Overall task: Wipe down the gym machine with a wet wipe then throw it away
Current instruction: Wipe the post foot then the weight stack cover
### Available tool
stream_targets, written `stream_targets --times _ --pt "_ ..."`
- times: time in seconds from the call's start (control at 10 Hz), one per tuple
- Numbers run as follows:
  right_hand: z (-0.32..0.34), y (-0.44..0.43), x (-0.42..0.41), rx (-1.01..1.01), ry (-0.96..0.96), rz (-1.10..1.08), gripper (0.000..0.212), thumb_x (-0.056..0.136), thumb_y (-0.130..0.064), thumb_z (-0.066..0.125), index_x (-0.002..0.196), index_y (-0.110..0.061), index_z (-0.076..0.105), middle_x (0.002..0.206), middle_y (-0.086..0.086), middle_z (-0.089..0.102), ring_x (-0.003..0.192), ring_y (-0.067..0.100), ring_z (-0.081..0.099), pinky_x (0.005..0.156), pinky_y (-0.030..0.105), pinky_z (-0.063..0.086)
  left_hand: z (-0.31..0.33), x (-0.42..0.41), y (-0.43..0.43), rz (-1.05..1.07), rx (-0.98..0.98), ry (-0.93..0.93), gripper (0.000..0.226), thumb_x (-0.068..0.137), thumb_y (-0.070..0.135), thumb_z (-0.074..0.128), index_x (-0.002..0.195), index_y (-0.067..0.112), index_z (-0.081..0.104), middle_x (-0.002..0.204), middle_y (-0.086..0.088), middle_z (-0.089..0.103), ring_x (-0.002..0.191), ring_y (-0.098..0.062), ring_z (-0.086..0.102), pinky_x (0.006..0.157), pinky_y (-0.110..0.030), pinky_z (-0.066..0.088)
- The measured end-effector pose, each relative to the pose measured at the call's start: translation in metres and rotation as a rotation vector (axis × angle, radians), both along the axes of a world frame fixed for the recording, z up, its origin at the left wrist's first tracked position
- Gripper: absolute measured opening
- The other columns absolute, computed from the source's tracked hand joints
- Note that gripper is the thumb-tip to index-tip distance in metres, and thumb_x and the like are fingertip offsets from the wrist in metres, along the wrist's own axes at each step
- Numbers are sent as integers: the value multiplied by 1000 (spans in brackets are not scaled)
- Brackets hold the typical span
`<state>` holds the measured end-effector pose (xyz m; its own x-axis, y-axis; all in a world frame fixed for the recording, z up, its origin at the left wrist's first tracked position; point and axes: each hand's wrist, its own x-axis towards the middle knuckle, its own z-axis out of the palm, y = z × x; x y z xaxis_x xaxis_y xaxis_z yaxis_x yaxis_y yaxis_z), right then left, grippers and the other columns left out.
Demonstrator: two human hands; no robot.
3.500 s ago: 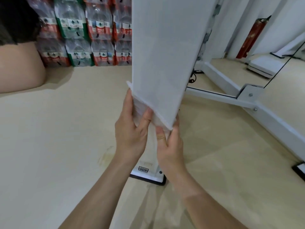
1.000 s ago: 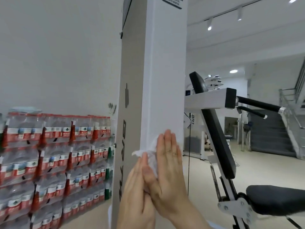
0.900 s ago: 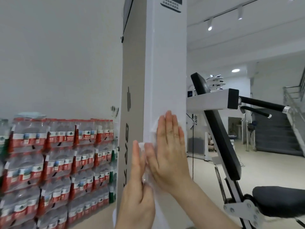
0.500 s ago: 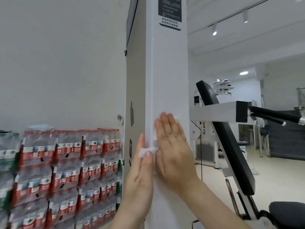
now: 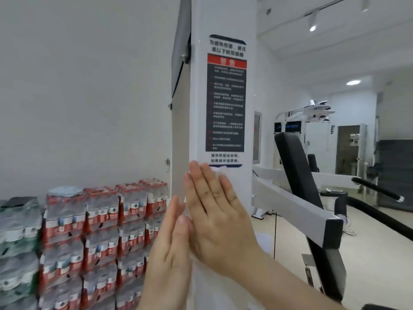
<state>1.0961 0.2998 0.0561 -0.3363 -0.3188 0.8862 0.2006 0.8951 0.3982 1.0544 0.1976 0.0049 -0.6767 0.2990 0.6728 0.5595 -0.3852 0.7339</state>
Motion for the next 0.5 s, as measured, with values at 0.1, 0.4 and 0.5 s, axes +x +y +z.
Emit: stream_targets --times 0.1,0.4,0.5 --pt "68 5 6 348 -117 -82 47 96 -30 39 122 0 63 139 15 55 144 30 30 120 48 18 54 29 -21 51 -35 -186 36 91 65 39 126 61 43 136 34 47 129 6 44 112 -35 37" --pt "118 10 12 792 -610 -19 36 92 -33 50 92 -8 76 97 12 73 102 31 64 114 47 28 113 47 -25 154 -220 -352 57 94 -2 45 132 41 45 125 18 58 112 4 56 101 -34 48" --pt "180 23 14 585 -346 16 47 99 -31 39 129 -2 60 139 16 55 136 29 44 118 45 21 133 45 -35 135 -268 -386 56 94 4 48 137 39 43 132 17 53 119 0 52 103 -42 46"
